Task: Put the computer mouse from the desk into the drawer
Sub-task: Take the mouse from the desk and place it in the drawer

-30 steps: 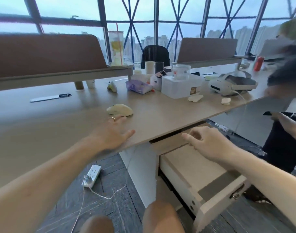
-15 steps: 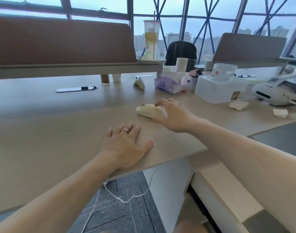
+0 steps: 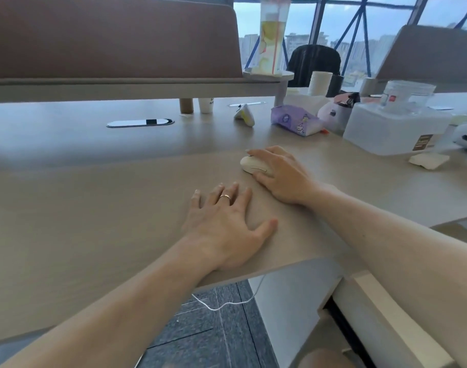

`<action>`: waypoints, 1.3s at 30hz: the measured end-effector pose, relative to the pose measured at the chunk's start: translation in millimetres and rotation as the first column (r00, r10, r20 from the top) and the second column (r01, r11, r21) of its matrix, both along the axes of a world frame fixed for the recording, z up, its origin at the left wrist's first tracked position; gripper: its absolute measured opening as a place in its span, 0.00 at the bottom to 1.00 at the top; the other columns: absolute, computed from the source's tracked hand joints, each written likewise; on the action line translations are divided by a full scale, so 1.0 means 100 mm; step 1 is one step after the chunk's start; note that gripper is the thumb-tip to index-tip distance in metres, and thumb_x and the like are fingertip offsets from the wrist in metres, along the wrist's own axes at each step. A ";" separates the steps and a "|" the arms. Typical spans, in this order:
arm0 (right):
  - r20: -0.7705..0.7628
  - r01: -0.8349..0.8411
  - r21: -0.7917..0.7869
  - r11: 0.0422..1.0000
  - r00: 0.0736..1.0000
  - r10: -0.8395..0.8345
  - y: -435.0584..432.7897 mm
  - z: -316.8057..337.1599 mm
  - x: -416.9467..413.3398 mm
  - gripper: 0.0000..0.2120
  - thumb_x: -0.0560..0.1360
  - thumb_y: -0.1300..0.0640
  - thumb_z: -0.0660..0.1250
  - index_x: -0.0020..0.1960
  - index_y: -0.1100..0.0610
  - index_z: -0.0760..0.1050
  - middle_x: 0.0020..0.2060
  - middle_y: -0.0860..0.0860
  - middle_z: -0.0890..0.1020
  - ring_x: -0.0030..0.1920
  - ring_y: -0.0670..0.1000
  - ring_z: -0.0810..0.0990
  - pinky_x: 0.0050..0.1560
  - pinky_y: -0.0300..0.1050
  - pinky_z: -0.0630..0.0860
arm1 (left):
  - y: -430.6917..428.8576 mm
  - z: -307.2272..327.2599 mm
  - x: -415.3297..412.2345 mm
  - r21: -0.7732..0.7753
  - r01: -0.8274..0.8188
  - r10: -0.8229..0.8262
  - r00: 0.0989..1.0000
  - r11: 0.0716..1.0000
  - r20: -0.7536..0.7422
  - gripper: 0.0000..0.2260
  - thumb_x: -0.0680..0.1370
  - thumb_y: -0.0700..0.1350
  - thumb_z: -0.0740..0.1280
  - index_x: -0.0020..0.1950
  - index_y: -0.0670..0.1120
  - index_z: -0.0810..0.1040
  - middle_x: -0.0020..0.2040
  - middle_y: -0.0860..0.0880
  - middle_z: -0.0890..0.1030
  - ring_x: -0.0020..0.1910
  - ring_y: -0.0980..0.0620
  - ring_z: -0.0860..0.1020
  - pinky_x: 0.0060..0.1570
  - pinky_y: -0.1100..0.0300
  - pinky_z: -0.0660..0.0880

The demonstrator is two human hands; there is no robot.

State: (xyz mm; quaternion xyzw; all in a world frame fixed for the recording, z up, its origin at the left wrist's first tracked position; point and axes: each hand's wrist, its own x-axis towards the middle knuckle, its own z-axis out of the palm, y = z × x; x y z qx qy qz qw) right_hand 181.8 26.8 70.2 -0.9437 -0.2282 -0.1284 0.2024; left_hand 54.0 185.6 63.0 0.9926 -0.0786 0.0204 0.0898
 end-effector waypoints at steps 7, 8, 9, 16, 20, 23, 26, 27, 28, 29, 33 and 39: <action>0.050 0.000 -0.049 0.999 0.999 0.003 -0.22 0.06 -0.18 0.22 0.78 0.49 0.64 0.72 0.47 0.72 0.65 0.56 0.76 0.68 0.58 0.71 0.70 0.47 0.62 | 0.00 0.00 -0.01 0.008 0.002 -0.003 1.000 1.000 0.005 0.40 0.73 0.75 0.45 0.81 0.58 0.50 0.83 0.54 0.50 0.80 0.53 0.45 0.77 0.42 0.42; 0.055 0.005 -0.053 0.999 0.998 -0.002 -0.29 0.08 -0.23 0.22 0.78 0.49 0.64 0.72 0.46 0.72 0.65 0.56 0.76 0.68 0.58 0.71 0.70 0.48 0.63 | 0.00 0.01 -0.01 0.008 0.001 -0.001 1.000 1.000 0.000 0.40 0.73 0.75 0.45 0.81 0.58 0.50 0.83 0.54 0.50 0.80 0.53 0.45 0.77 0.42 0.42; 0.066 0.011 -0.055 0.998 0.998 -0.008 -0.36 0.12 -0.29 0.22 0.78 0.49 0.64 0.71 0.46 0.73 0.65 0.56 0.75 0.68 0.59 0.72 0.70 0.50 0.63 | 0.00 0.01 -0.01 0.008 0.000 0.000 1.000 1.000 -0.004 0.40 0.73 0.75 0.45 0.81 0.58 0.50 0.83 0.54 0.50 0.80 0.53 0.46 0.77 0.42 0.42; 0.149 0.127 -0.120 0.985 0.983 -0.108 -1.25 0.43 -0.90 0.20 0.79 0.52 0.64 0.71 0.48 0.72 0.66 0.56 0.75 0.67 0.59 0.71 0.68 0.48 0.61 | 0.01 0.00 -0.04 -0.031 0.000 0.001 1.000 1.000 0.026 0.38 0.74 0.75 0.47 0.80 0.57 0.56 0.82 0.53 0.55 0.80 0.51 0.52 0.77 0.43 0.45; 0.145 0.230 -0.082 0.970 0.965 -0.217 -1.90 0.51 -1.32 0.21 0.79 0.51 0.64 0.71 0.48 0.72 0.65 0.55 0.76 0.67 0.58 0.71 0.68 0.53 0.63 | -0.05 -0.03 -0.08 -0.075 0.022 -0.015 0.995 0.997 0.097 0.36 0.75 0.72 0.52 0.78 0.55 0.64 0.80 0.50 0.62 0.78 0.48 0.59 0.75 0.43 0.53; 0.148 0.296 -0.067 0.953 0.947 -0.284 -2.31 0.50 -1.65 0.21 0.79 0.53 0.65 0.72 0.50 0.72 0.66 0.56 0.76 0.68 0.58 0.70 0.69 0.52 0.61 | -0.33 0.01 -0.23 -0.119 0.086 -0.073 0.991 0.989 0.110 0.37 0.74 0.72 0.53 0.78 0.53 0.63 0.81 0.49 0.60 0.78 0.46 0.59 0.74 0.44 0.56; 0.112 0.359 -0.058 0.931 0.929 -0.352 -2.65 0.40 -1.92 0.22 0.79 0.53 0.65 0.73 0.49 0.71 0.66 0.57 0.75 0.67 0.59 0.71 0.69 0.55 0.63 | -0.82 0.04 -0.48 -0.137 0.252 -0.232 0.962 0.958 0.146 0.36 0.74 0.72 0.53 0.77 0.54 0.62 0.81 0.49 0.59 0.78 0.47 0.59 0.75 0.47 0.56; 0.096 0.384 -0.053 0.922 0.921 -0.378 -2.74 0.37 -2.01 0.22 0.79 0.52 0.65 0.73 0.49 0.71 0.65 0.57 0.75 0.66 0.60 0.71 0.68 0.55 0.64 | -0.99 0.04 -0.57 -0.135 0.309 -0.285 0.943 0.941 0.169 0.35 0.75 0.71 0.54 0.77 0.55 0.62 0.80 0.49 0.59 0.78 0.47 0.59 0.75 0.47 0.57; 0.088 0.402 -0.051 0.914 0.914 -0.397 -2.83 0.34 -2.08 0.22 0.79 0.52 0.65 0.73 0.49 0.71 0.65 0.57 0.75 0.66 0.60 0.71 0.68 0.55 0.64 | -1.16 0.04 -0.65 -0.132 0.363 -0.335 0.922 0.922 0.192 0.34 0.76 0.70 0.55 0.77 0.55 0.61 0.80 0.49 0.59 0.78 0.47 0.59 0.75 0.47 0.58; 0.081 0.417 -0.060 0.907 0.907 -0.412 -2.90 0.30 -2.15 0.22 0.79 0.52 0.65 0.73 0.49 0.71 0.65 0.57 0.75 0.65 0.60 0.72 0.67 0.55 0.65 | -1.31 0.02 -0.72 -0.127 0.413 -0.382 0.899 0.902 0.214 0.33 0.77 0.69 0.56 0.78 0.54 0.60 0.80 0.50 0.59 0.78 0.47 0.58 0.75 0.48 0.58; 0.026 0.466 -0.092 0.880 0.885 -0.465 -3.09 0.14 -2.36 0.24 0.79 0.49 0.64 0.74 0.48 0.69 0.67 0.55 0.73 0.65 0.59 0.72 0.66 0.56 0.68 | -1.80 -0.14 -0.90 -0.052 0.585 -0.554 0.789 0.809 0.264 0.33 0.78 0.67 0.58 0.79 0.53 0.59 0.80 0.51 0.59 0.79 0.51 0.55 0.76 0.50 0.56; -0.103 0.496 -0.083 0.864 0.858 -0.503 -3.16 -0.20 -2.51 0.27 0.77 0.50 0.66 0.75 0.48 0.66 0.68 0.52 0.71 0.68 0.55 0.71 0.70 0.54 0.68 | -2.09 -0.49 -0.75 -0.006 0.494 -0.491 0.865 0.870 0.101 0.42 0.74 0.72 0.59 0.80 0.50 0.53 0.82 0.48 0.55 0.80 0.48 0.50 0.77 0.46 0.52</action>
